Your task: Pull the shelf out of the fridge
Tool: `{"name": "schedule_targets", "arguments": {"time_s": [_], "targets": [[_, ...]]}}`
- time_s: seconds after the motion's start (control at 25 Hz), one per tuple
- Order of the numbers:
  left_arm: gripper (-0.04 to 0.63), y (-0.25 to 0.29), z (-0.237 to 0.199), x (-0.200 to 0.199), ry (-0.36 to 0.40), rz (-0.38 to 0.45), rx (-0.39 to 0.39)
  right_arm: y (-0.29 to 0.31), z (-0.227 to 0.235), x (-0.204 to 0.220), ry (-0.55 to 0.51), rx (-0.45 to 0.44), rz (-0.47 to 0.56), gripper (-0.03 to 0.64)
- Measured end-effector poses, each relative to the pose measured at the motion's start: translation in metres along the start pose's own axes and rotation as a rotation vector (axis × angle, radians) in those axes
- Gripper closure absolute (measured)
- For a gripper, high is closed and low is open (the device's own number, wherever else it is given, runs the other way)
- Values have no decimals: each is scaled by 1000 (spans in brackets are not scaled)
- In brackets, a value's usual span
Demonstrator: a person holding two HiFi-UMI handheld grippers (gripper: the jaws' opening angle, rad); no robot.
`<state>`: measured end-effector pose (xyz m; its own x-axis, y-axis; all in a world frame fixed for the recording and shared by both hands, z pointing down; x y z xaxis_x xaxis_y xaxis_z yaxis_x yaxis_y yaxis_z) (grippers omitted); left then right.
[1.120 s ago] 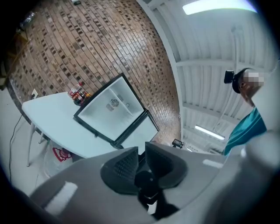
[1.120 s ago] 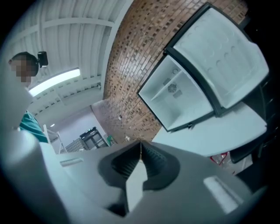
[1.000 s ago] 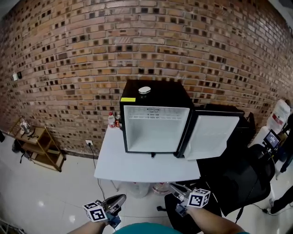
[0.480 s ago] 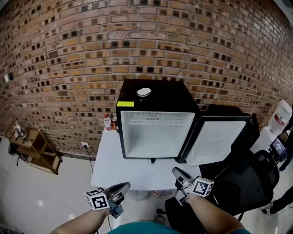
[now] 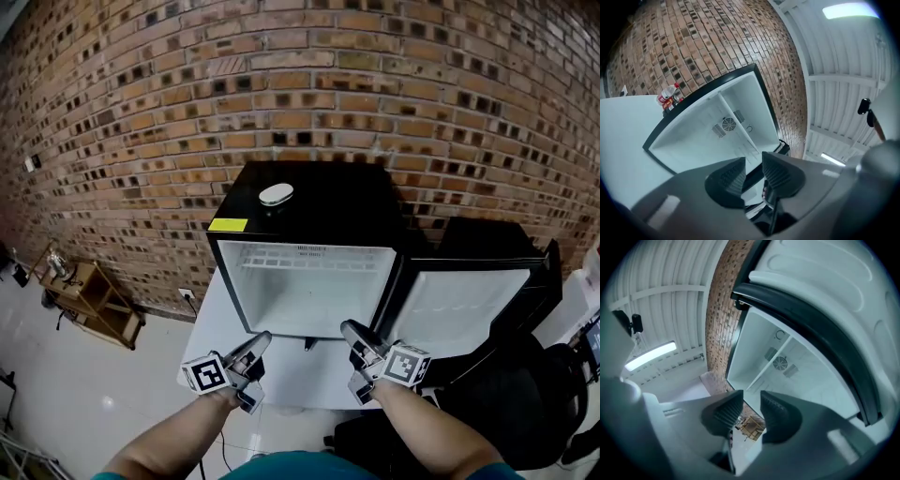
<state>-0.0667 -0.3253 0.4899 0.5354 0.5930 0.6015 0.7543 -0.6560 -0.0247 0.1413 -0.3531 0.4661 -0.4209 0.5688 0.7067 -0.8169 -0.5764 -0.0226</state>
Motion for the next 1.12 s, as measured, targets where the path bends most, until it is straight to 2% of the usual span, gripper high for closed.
{"name": "schedule_targets", "arguments": {"time_s": [0.12,0.28,0.36,0.44,0.64,0.68,0.8,0.88,1.0,1.12], "targets": [[451,25,-3,-23,-90,42,51,18,12,-16,43,2,36,499],[399,54,-19,-59,-76,60,93,44,23,-36,64,25,100,483],[370,69,-25,-73,-112,67,132,56,29,-44,88,41,141,475],[353,82,-36,-86,-116,65,133,67,33,-52,123,53,190,468],[341,115,-37,-104,-187,93,197,86,42,-71,140,78,261,451],[341,120,-38,-107,-197,104,202,90,43,-74,138,76,271,449],[341,129,-53,-114,-182,118,150,100,48,-80,132,85,286,449],[341,137,-52,-117,-190,130,163,103,54,-84,137,102,294,449],[341,143,-58,-121,-185,134,139,107,62,-93,139,120,322,449],[341,148,-55,-127,-194,151,164,110,69,-100,136,143,343,449]]}}
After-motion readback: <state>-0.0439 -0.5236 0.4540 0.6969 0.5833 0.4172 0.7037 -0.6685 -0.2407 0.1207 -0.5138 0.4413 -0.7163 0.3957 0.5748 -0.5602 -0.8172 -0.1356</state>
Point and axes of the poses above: the fingertips, and each gripper's own axes: y forward along the fingers, z to its right, x out of its underside, the point moved 2 cm from there along -y, backward along the fingers, and after that the axes turned 8 degrees about -z, right-handed, at the moved point
